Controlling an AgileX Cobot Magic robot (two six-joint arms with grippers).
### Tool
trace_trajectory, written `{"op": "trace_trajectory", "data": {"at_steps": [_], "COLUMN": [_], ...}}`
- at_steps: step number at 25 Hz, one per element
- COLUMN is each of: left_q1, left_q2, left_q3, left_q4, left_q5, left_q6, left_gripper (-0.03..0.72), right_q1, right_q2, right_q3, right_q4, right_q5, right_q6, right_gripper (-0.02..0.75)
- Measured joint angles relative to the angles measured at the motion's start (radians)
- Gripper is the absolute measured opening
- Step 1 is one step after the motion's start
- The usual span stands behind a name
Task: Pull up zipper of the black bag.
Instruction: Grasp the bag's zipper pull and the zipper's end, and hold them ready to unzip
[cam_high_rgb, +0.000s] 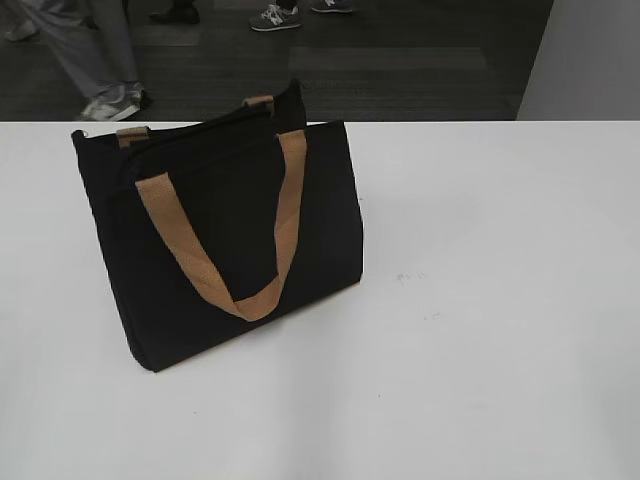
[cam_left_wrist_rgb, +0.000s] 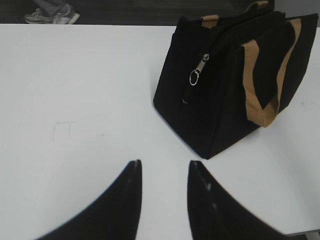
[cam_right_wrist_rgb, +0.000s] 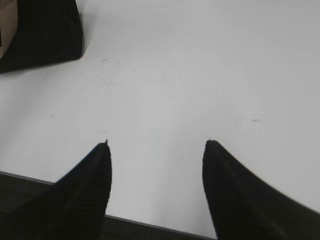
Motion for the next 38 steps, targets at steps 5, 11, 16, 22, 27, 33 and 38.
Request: {"op": "trace_trajectory", "data": {"at_steps": [5,11,16,22,27,33,38], "left_q1": [0.0,0.0,0.0,0.0,0.0,0.0,0.0], "left_q2": [0.0,0.0,0.0,0.0,0.0,0.0,0.068], "left_q3": [0.0,0.0,0.0,0.0,0.0,0.0,-0.031], "left_q4": [0.0,0.0,0.0,0.0,0.0,0.0,0.011], "left_q5": [0.0,0.0,0.0,0.0,0.0,-0.004,0.001], "left_q6": [0.0,0.0,0.0,0.0,0.0,0.0,0.0], "left_gripper": [0.239,0.239,0.239,0.239,0.251,0.362,0.38], "right_q1": [0.0,0.0,0.0,0.0,0.0,0.0,0.0], "right_q2": [0.0,0.0,0.0,0.0,0.0,0.0,0.0], "right_q3": [0.0,0.0,0.0,0.0,0.0,0.0,0.0], "right_q4": [0.0,0.0,0.0,0.0,0.0,0.0,0.0], "right_q5": [0.0,0.0,0.0,-0.001,-0.001,-0.001,-0.001], "right_q6": [0.0,0.0,0.0,0.0,-0.001,-0.001,-0.001], "right_gripper": [0.452,0.452,0.452,0.452,0.452,0.452,0.452]}}
